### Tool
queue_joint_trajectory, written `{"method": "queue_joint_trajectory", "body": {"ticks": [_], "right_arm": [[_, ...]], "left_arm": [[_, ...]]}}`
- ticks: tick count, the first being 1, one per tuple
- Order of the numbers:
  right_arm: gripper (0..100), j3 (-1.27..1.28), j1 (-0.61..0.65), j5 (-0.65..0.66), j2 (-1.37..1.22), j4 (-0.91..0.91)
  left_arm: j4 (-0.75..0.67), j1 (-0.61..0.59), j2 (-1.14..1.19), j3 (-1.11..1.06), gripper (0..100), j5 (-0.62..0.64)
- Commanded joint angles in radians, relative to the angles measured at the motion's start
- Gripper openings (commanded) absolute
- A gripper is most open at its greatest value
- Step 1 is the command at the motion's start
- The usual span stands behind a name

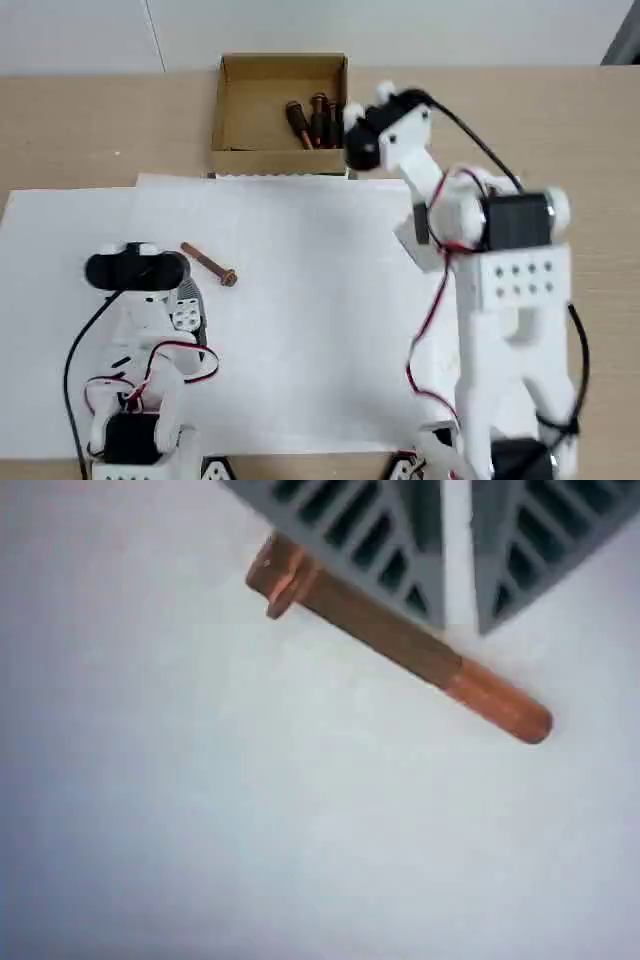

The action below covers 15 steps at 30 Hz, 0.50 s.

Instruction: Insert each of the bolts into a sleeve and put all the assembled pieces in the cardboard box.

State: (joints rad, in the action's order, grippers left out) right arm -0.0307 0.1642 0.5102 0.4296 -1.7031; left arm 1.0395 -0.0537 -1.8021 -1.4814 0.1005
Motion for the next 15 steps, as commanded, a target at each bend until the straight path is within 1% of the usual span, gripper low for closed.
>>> {"method": "queue_joint_trajectory", "body": {"ticks": [1,4,10,15], "right_arm": [[0.4,0.118,-0.041,-0.020,0.159,-0.002],[0.4,0.232,-0.094,-0.021,0.262,0.012],[0.4,0.414,-0.209,-0.021,0.444,0.012],[0.4,0.565,-0.280,-0.021,0.558,0.053]], "left_arm": [[0.046,-0.006,0.000,0.102,1,-0.061],[0.074,-0.006,0.000,0.128,1,-0.109],[0.112,-0.006,0.014,0.186,1,-0.153],[0.124,-0.006,0.213,0.349,1,-0.152]]}}
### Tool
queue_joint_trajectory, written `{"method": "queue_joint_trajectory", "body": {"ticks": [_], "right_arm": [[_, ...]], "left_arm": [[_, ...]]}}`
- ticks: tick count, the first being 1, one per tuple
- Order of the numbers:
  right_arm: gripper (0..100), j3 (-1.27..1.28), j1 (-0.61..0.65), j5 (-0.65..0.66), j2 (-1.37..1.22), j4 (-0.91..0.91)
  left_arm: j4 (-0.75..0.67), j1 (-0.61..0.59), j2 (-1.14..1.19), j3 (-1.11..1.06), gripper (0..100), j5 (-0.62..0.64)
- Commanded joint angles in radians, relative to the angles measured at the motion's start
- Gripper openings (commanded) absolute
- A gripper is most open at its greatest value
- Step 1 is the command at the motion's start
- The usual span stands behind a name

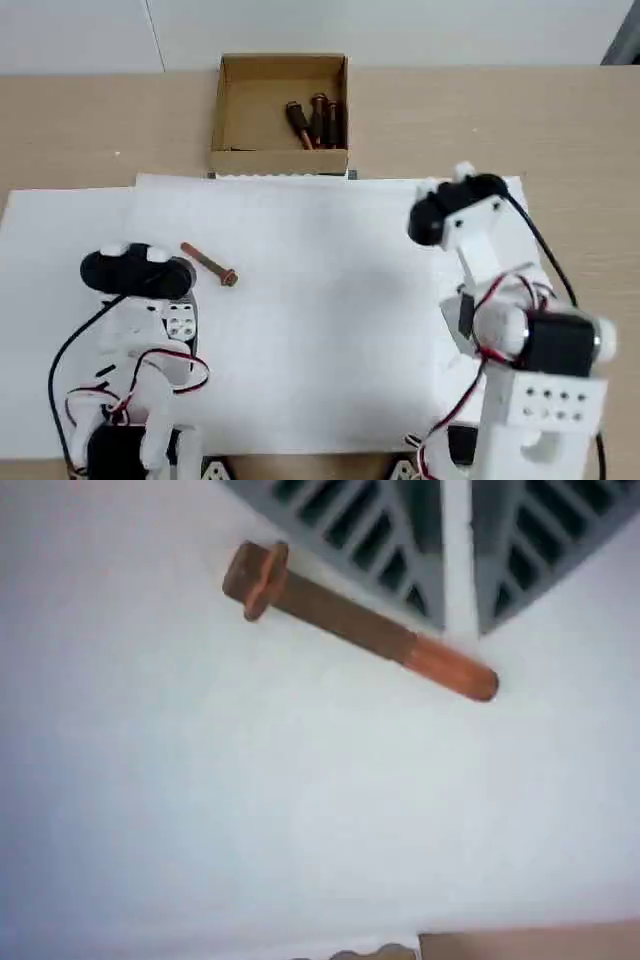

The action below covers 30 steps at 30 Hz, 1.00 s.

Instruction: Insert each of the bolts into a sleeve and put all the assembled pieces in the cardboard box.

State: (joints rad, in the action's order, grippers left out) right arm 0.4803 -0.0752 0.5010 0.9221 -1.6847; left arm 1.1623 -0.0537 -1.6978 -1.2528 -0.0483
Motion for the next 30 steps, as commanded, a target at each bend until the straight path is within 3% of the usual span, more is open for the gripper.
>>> {"method": "queue_joint_trajectory", "body": {"ticks": [1,5,12,22,30], "right_arm": [[0.4,0.080,-0.051,-0.012,0.085,0.047],[0.4,0.169,-0.081,-0.012,0.157,0.064],[0.4,0.265,-0.150,-0.006,0.275,0.064],[0.4,0.353,-0.199,-0.003,0.338,0.120],[0.4,0.353,-0.197,-0.005,0.341,0.127]], "left_arm": [[0.002,-0.006,0.166,0.162,1,-0.003],[0.006,-0.006,0.391,0.344,1,-0.002],[0.138,-0.005,0.743,0.653,1,-0.005],[0.298,0.002,1.160,0.875,1,0.002],[0.420,0.005,1.501,0.978,1,0.301]]}}
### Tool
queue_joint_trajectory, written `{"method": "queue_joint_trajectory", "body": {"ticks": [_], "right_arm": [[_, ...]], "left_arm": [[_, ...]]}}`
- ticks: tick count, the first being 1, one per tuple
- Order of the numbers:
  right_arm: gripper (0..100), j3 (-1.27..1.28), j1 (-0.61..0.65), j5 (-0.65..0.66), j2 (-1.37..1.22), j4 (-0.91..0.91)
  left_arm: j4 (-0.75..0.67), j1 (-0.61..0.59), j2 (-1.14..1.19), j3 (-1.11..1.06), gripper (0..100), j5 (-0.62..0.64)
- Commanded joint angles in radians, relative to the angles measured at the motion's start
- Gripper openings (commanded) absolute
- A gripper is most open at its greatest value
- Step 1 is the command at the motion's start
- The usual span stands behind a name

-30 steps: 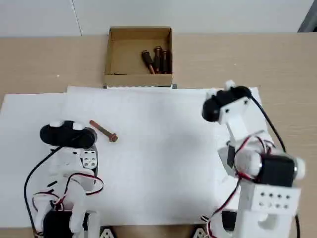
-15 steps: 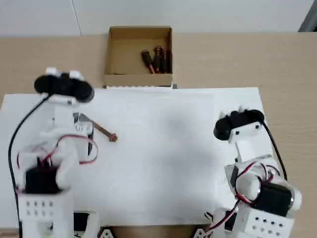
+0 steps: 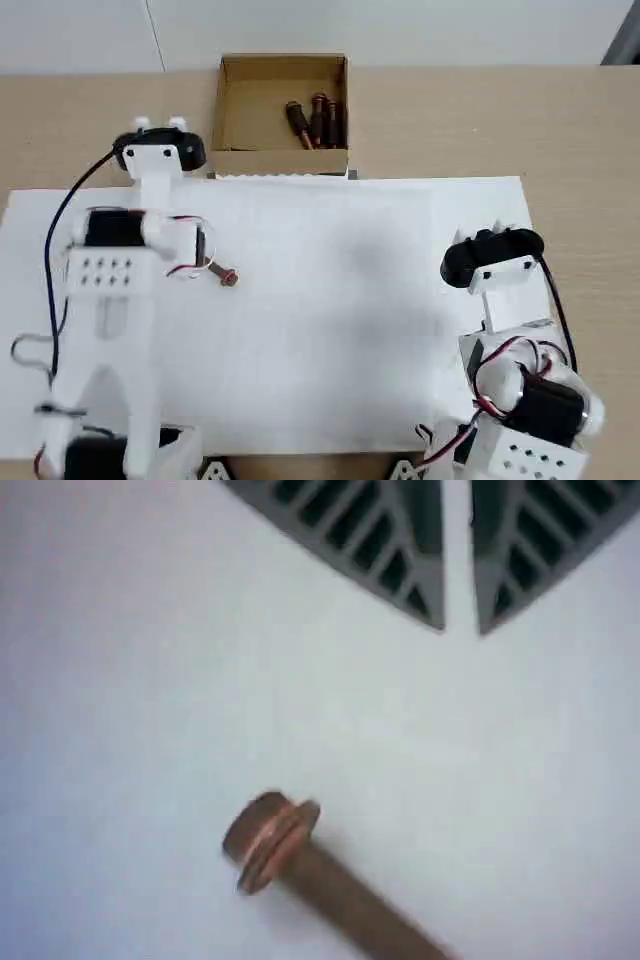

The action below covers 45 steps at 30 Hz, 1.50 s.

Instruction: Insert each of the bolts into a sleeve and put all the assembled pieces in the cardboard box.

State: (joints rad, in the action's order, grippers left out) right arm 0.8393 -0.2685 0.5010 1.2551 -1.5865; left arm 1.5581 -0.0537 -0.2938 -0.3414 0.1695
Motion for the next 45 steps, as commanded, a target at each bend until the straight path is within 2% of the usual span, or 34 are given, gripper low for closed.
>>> {"method": "queue_joint_trajectory", "body": {"ticks": [1,10,15,20,22,30,37,45], "right_arm": [[0.4,-0.006,-0.002,-0.006,0.008,0.028],[0.4,-0.005,-0.002,-0.006,0.008,0.028],[0.4,-0.003,-0.002,-0.006,0.005,0.028],[0.4,-0.003,-0.002,-0.008,0.007,0.028],[0.4,-0.003,-0.002,-0.008,0.007,0.028],[0.4,-0.003,-0.002,-0.008,0.005,0.028],[0.4,-0.003,-0.002,-0.008,0.002,0.028],[0.4,-0.003,-0.002,-0.006,0.008,0.027]], "left_arm": [[0.032,0.006,0.137,0.082,1,0.118],[0.058,0.006,0.381,0.271,1,0.333],[0.029,0.005,0.463,0.348,1,0.382],[0.029,0.006,0.517,0.372,14,0.445],[0.012,0.006,0.525,0.374,16,0.446],[-0.055,0.012,0.535,0.371,16,0.446],[-0.061,0.078,0.605,0.337,16,0.446],[-0.087,0.046,0.638,0.337,16,0.446]]}}
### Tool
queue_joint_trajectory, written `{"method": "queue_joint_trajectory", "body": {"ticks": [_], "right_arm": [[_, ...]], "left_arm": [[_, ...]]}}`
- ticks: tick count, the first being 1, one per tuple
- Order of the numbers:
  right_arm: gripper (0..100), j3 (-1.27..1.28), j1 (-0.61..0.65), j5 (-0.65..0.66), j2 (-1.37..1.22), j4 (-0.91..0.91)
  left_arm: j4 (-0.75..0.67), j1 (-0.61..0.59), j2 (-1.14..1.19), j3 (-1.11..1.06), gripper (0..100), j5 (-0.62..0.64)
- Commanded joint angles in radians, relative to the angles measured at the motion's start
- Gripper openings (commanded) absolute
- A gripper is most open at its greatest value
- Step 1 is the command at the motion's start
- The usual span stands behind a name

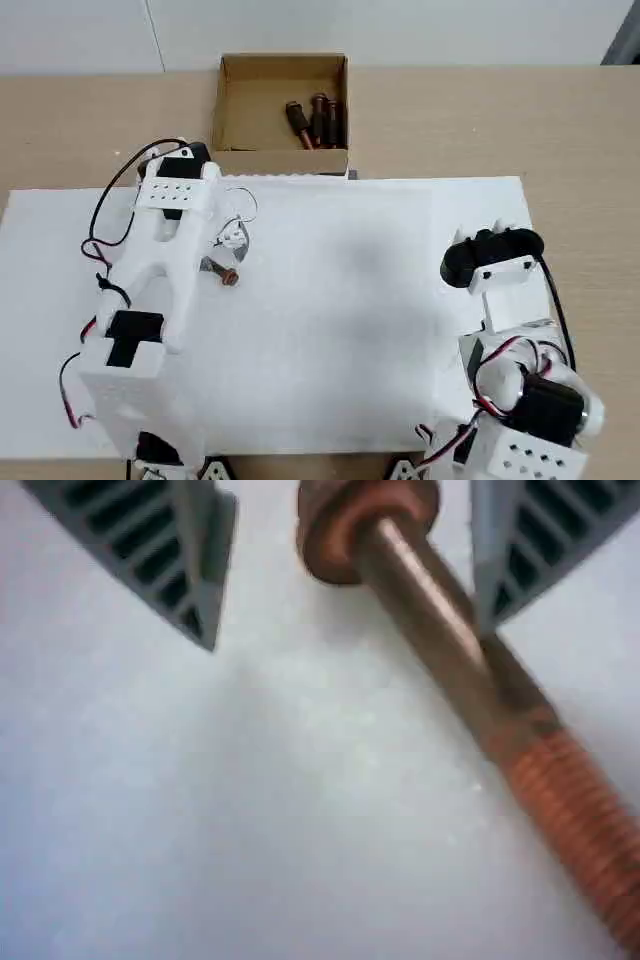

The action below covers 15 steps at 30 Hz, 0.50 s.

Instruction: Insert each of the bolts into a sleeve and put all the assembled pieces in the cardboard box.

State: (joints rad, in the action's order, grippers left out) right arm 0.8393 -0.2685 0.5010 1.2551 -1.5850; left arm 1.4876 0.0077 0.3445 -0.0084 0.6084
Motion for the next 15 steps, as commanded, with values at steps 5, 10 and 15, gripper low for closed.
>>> {"method": "queue_joint_trajectory", "body": {"ticks": [5,10,15], "right_arm": [[0.4,-0.003,-0.002,-0.008,0.007,0.027],[0.4,-0.003,-0.002,-0.008,0.005,0.027],[0.4,-0.003,-0.002,-0.009,0.005,0.027]], "left_arm": [[-0.008,-0.025,0.002,-0.001,16,0.008],[0.009,-0.021,0.009,-0.002,6,0.008],[0.009,-0.021,0.009,-0.002,1,0.008]]}}
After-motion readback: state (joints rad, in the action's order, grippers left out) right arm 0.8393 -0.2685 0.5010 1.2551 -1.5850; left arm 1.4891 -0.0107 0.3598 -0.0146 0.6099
